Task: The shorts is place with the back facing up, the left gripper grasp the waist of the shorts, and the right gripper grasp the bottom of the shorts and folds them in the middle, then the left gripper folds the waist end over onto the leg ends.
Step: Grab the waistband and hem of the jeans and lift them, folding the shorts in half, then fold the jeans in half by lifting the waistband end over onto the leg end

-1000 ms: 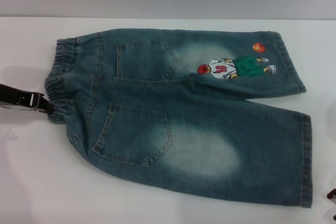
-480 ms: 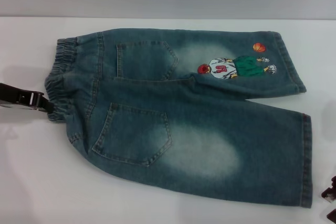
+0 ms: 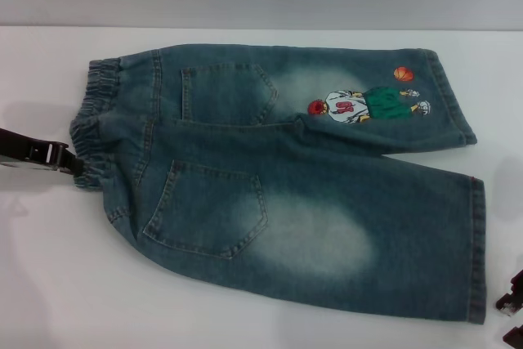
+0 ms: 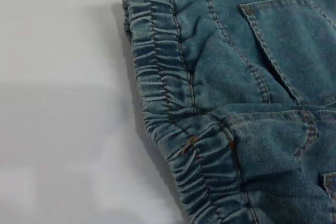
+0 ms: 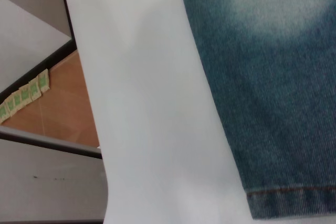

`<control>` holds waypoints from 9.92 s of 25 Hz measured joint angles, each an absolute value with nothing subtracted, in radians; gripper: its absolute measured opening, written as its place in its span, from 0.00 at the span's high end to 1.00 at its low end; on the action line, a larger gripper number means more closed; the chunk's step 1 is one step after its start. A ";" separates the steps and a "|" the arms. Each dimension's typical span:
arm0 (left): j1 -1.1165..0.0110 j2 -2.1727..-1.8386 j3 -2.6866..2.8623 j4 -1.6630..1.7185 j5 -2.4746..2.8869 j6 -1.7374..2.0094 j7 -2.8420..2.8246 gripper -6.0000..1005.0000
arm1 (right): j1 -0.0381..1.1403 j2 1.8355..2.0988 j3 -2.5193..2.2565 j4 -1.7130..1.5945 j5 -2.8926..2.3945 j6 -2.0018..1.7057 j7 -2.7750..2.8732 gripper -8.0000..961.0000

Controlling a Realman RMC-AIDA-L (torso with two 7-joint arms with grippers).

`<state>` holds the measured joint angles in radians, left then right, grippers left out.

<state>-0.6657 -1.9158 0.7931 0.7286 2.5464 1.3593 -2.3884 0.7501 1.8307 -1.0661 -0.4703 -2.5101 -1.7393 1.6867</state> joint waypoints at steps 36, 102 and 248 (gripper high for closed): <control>-0.656 -1.914 0.795 0.738 2.546 1.373 -2.366 0.97 | 0.750 1.900 -1.038 -0.591 -2.512 -1.749 1.713 0.41; -0.624 -1.947 0.631 0.844 2.470 1.408 -2.330 0.97 | 0.501 1.974 -0.575 -0.660 -2.057 -1.551 1.432 0.99; -0.491 -2.055 0.782 0.539 1.684 0.887 -1.438 0.41 | 0.612 2.073 -0.640 -0.511 -1.547 -0.914 1.203 0.52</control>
